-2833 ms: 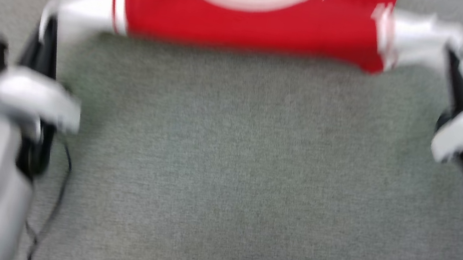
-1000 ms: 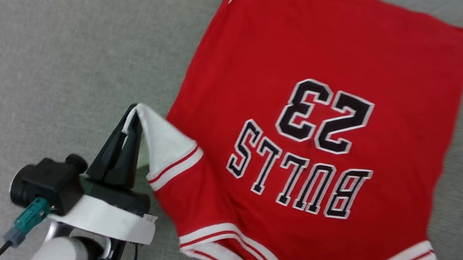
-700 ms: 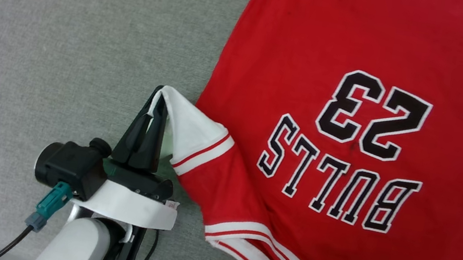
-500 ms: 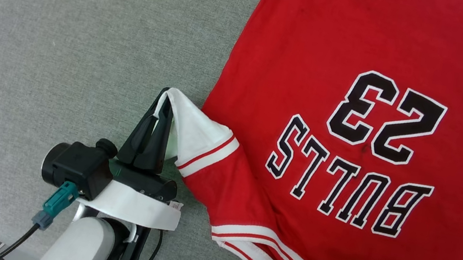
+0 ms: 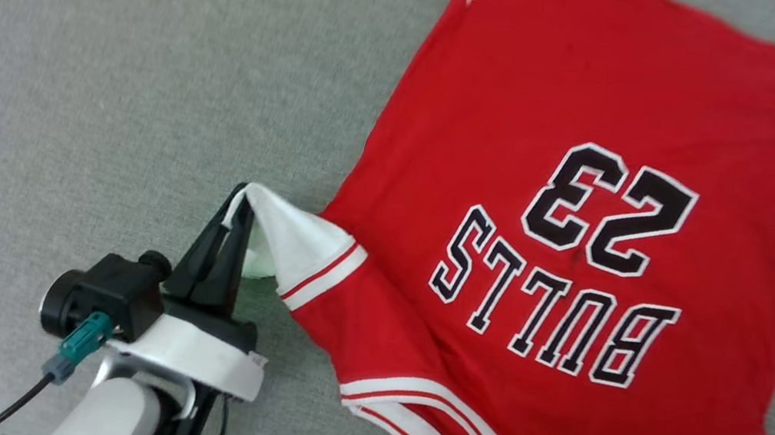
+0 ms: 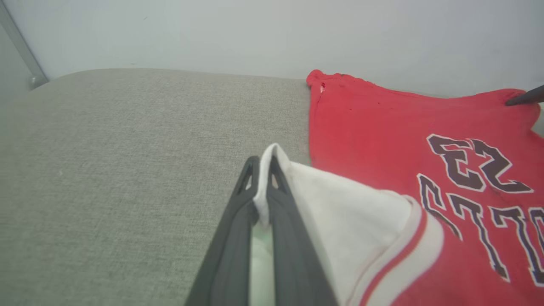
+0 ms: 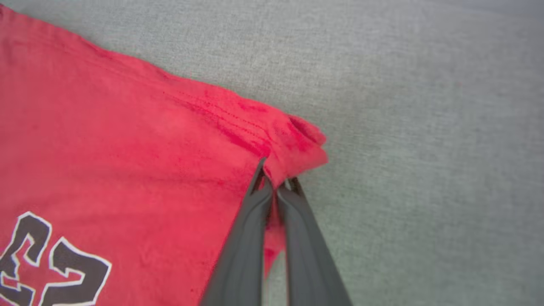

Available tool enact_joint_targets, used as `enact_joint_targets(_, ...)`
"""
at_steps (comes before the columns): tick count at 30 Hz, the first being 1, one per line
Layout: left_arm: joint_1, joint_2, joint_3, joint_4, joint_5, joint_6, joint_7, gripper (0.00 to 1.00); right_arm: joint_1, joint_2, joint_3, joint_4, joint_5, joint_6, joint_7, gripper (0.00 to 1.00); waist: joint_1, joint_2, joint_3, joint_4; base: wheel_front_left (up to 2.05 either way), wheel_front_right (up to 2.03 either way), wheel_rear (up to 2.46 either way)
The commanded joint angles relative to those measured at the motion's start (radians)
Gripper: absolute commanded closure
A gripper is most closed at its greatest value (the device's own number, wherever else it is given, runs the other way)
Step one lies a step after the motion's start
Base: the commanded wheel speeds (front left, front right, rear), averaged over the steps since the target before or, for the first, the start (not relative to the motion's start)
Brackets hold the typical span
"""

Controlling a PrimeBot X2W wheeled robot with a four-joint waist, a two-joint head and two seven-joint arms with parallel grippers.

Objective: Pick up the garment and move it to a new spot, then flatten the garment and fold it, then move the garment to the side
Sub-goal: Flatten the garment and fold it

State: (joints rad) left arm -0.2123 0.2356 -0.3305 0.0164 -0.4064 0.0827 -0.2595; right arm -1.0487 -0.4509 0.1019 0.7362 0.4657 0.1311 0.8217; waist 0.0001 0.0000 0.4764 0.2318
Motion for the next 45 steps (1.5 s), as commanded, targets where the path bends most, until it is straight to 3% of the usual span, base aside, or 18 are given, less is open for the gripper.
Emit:
enact_joint_targets(1,0.017,0.018,0.008,0.014,-0.001,-0.002,0.003,1.0,0.034,-0.023,0.018,-0.02,0.008,-0.001,-0.018,1.0,-0.0001,0.0,-0.091,-0.054,0.0,0.0,0.0)
enact_joint_targets(10,0.135,0.089,0.068,0.042,-0.04,0.032,0.046,1.0,0.302,-0.132,0.133,-0.173,0.086,-0.001,-0.053,1.0,-0.0001,0.0,-0.26,-0.187,0.0,0.0,0.0)
enact_joint_targets(17,0.23,0.111,0.118,0.042,-0.083,0.068,0.062,1.0,0.651,-0.208,0.122,-0.347,0.146,-0.001,-0.023,1.0,-0.0001,0.0,-0.33,-0.281,0.0,0.0,0.0)
enact_joint_targets(26,0.317,0.134,0.158,-0.017,-0.109,0.107,0.094,1.0,1.016,-0.153,0.035,-0.502,0.172,-0.001,0.051,1.0,-0.0001,0.0,-0.351,-0.36,0.0,0.0,0.0)
enact_joint_targets(28,0.323,0.138,0.158,-0.031,-0.111,0.114,0.104,1.0,1.067,-0.119,0.014,-0.529,0.173,-0.001,0.039,0.52,-0.0001,0.0,-0.348,-0.368,0.0,0.0,0.0)
enact_joint_targets(29,0.324,0.139,0.158,-0.037,-0.111,0.115,0.106,1.0,1.085,-0.102,0.006,-0.541,0.17,-0.001,0.025,0.0,-0.0001,0.0,-0.347,-0.371,0.0,0.0,0.0)
enact_joint_targets(34,0.307,0.15,0.148,-0.061,-0.099,0.116,0.119,1.0,1.087,-0.065,-0.027,-0.599,0.149,-0.001,-0.096,0.0,-0.0001,0.0,-0.332,-0.372,0.0,0.0,0.0)
enact_joint_targets(41,0.273,0.152,0.131,-0.097,-0.087,0.12,0.129,1.0,0.968,0.001,-0.109,-0.584,0.073,-0.001,-0.456,0.0,-0.0001,0.0,-0.311,-0.35,0.0,0.0,0.0)
enact_joint_targets(45,0.24,0.151,0.117,-0.123,-0.072,0.119,0.136,1.0,0.87,0.038,-0.113,-0.538,0.087,-0.001,-0.602,0.0,-0.0001,0.0,-0.278,-0.329,0.0,0.0,0.0)
